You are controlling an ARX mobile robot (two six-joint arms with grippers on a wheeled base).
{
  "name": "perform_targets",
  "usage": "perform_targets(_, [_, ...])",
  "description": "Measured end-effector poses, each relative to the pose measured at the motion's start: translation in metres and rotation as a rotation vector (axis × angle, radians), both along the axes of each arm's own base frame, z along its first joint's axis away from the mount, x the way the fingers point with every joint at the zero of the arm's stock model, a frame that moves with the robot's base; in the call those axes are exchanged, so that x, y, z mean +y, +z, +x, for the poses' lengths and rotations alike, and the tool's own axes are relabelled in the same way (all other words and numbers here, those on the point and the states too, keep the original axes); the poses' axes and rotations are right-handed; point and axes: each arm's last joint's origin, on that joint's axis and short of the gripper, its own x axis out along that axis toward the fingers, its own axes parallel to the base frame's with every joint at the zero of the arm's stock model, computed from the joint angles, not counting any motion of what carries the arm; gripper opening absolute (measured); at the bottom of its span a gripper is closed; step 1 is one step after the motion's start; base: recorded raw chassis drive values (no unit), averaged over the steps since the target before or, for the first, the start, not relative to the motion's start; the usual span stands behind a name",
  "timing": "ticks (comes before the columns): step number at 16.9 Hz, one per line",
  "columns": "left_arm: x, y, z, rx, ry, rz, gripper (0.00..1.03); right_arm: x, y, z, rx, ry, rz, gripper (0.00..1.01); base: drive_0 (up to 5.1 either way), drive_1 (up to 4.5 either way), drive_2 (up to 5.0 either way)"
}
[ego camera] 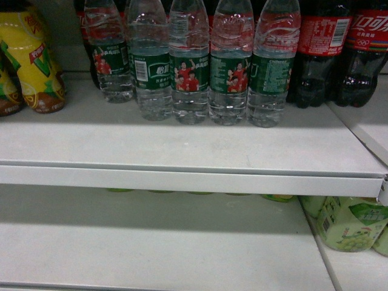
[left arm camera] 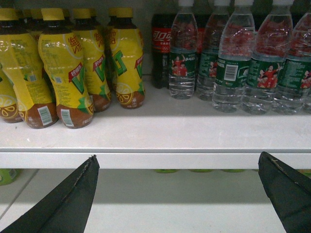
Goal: Move water from second to third shelf
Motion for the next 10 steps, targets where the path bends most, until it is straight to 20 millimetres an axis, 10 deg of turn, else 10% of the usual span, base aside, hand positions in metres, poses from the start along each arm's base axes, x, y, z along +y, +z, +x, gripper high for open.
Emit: perform_targets(10, [0.0, 0.0, 0.0, 0.0, -0.001, 0.0, 0.98, -0.0002, -0.0033, -0.0009, 0.006, 0.001, -0.001, 0.43, 0.0, 0.0, 0.0])
